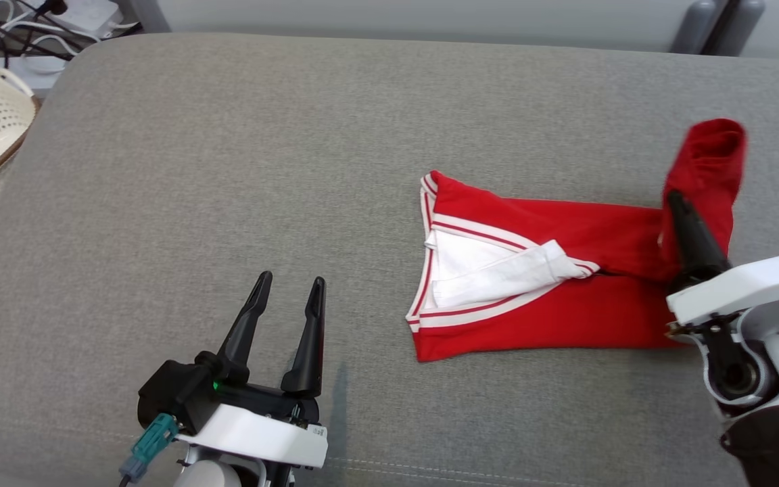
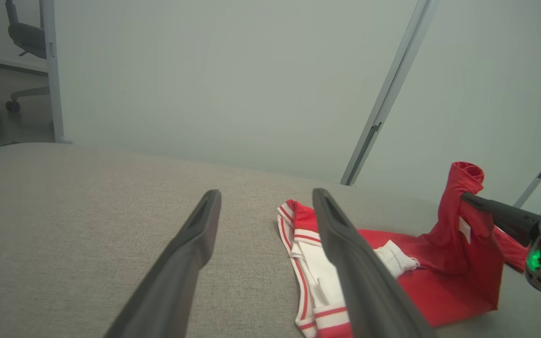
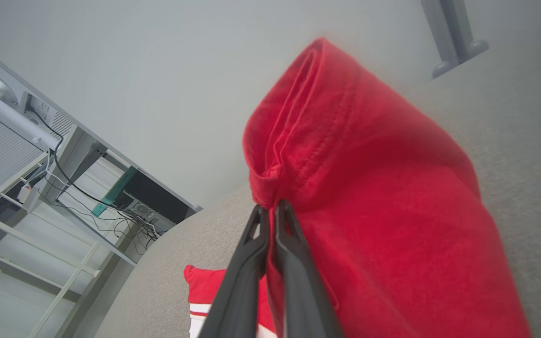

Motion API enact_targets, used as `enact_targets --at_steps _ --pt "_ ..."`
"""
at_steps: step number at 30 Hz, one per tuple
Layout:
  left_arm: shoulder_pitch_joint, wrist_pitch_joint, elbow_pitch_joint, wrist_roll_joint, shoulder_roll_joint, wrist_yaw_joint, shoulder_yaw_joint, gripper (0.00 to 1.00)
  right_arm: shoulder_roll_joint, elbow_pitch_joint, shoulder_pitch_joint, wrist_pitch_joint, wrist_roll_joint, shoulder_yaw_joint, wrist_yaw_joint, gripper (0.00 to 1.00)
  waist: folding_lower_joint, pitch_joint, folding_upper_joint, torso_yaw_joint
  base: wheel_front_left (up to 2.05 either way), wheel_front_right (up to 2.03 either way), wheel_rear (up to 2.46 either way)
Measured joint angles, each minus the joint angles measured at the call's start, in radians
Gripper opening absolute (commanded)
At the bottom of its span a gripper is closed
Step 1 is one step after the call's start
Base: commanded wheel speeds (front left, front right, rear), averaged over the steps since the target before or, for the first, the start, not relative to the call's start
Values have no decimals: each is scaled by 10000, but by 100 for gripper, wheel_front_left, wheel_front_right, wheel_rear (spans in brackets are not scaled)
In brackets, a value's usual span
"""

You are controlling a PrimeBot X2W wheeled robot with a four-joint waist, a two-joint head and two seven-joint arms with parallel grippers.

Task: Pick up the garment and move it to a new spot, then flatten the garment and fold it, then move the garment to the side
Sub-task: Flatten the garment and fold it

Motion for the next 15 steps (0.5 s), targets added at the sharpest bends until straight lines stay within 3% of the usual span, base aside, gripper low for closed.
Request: enact_targets --at_steps 15 --pt "-10 0 -35 -307 2 102 -171 100 1227 -171 20 654 -435 740 0 0 0 145 0 1228 0 0 0"
